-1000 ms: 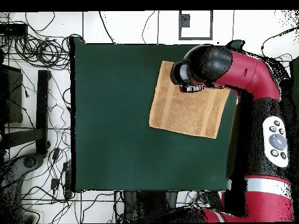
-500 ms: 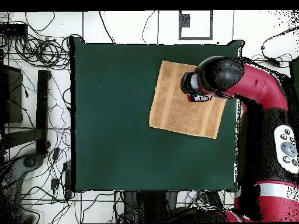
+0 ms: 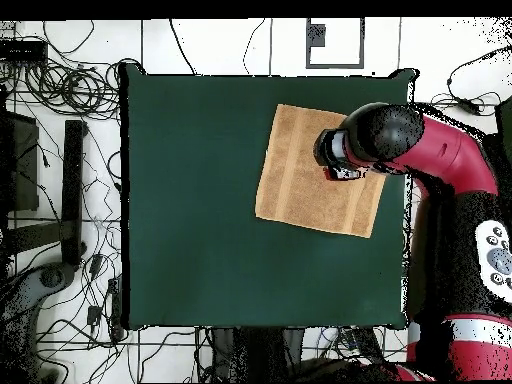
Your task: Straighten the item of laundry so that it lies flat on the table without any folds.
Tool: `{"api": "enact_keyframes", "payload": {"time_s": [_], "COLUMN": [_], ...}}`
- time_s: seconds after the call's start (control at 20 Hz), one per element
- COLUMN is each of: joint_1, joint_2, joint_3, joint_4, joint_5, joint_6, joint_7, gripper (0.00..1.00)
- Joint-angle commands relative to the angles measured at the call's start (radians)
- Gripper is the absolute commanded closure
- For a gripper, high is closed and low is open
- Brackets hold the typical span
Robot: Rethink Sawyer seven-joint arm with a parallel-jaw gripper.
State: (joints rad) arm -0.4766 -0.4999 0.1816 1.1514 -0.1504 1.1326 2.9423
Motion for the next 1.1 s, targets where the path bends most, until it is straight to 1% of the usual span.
{"api": "enact_keyframes", "payload": {"time_s": [0.05, 0.2, 0.5, 0.8, 0.95, 1.1], "joint_1": [0.078, 0.089, 0.075, 0.061, 0.092, 0.106], "joint_2": [-0.016, -0.019, -0.023, -0.026, -0.033, -0.033], "joint_3": [0.024, 0.011, 0.009, -0.006, -0.054, -0.075], "joint_4": [0.145, 0.138, 0.156, 0.158, 0.122, 0.112], "joint_5": [0.028, 0.023, 0.021, -0.005, -0.093, -0.12], "joint_6": [0.127, 0.143, 0.112, 0.109, 0.087, 0.077], "joint_7": [-0.037, -0.022, -0.038, -0.065, -0.072, -0.059], "gripper": [1.0, 1.0, 1.0, 1.0, 1.0, 1.0]}}
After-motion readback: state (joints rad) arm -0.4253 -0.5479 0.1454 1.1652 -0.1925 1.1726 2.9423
